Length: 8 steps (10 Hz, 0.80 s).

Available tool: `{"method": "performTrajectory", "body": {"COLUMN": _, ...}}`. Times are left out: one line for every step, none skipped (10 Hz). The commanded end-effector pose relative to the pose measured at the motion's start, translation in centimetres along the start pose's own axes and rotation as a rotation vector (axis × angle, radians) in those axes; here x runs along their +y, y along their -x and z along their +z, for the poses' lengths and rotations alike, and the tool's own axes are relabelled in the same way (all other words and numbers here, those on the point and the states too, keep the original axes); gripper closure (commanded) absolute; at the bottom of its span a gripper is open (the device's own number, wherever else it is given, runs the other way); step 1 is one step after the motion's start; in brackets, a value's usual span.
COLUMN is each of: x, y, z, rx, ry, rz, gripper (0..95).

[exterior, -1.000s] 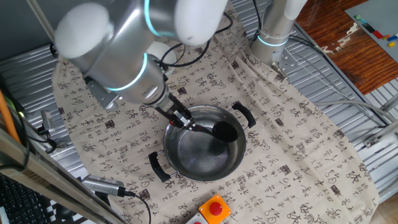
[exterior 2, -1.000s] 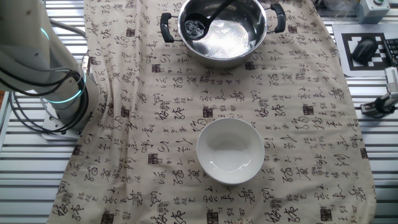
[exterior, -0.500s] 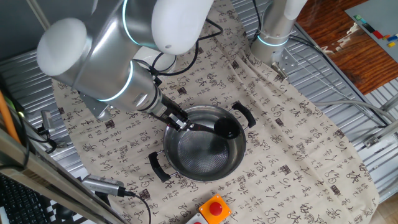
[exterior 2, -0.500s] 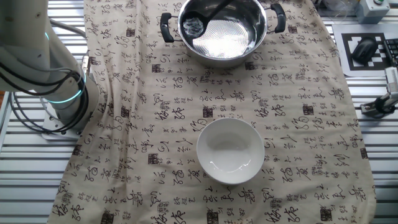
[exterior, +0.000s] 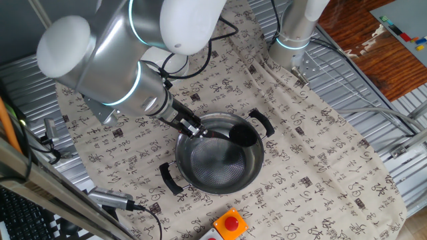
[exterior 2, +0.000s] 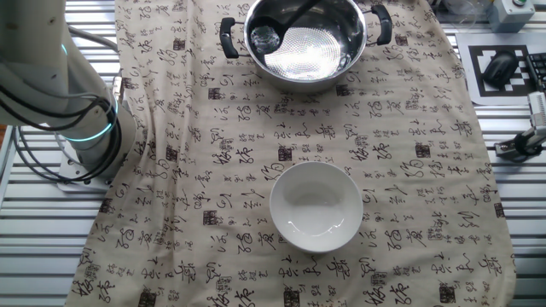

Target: Scoop water with a large spoon from one bowl to another

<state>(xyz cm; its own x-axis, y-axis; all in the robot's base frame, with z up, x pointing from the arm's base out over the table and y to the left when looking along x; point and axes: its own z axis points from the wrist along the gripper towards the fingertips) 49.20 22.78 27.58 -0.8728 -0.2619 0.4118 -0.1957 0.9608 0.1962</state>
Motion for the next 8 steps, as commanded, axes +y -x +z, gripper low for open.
{"method": "performTrajectory", "body": {"x": -0.16, "y": -0.05, "z": -0.37, "rx": 0.006, "ry": 0.000, "rz": -0.001, "gripper": 95.0}}
{"method": "performTrajectory", "body": {"x": -0.30, "y": -0.02, "z": -0.77, "rx": 0.009, "ry": 0.001, "rz": -0.002, "gripper": 95.0}}
{"method": "performTrajectory", "body": {"x": -0.32, "y": 0.02, "z": -0.90, "rx": 0.013, "ry": 0.001, "rz": -0.002, "gripper": 95.0}}
{"method": "performTrajectory", "body": {"x": -0.32, "y": 0.02, "z": -0.90, "rx": 0.014, "ry": 0.000, "rz": -0.002, "gripper": 95.0}}
{"method": "performTrajectory", "body": {"x": -0.32, "y": 0.02, "z": -0.90, "rx": 0.013, "ry": 0.001, "rz": -0.003, "gripper": 95.0}}
{"method": "performTrajectory", "body": {"x": -0.32, "y": 0.02, "z": -0.90, "rx": 0.011, "ry": 0.000, "rz": -0.005, "gripper": 95.0}}
{"method": "performTrajectory", "body": {"x": -0.32, "y": 0.02, "z": -0.90, "rx": 0.004, "ry": 0.000, "rz": -0.006, "gripper": 95.0}}
{"method": "performTrajectory", "body": {"x": -0.32, "y": 0.02, "z": -0.90, "rx": 0.000, "ry": 0.001, "rz": -0.009, "gripper": 95.0}}
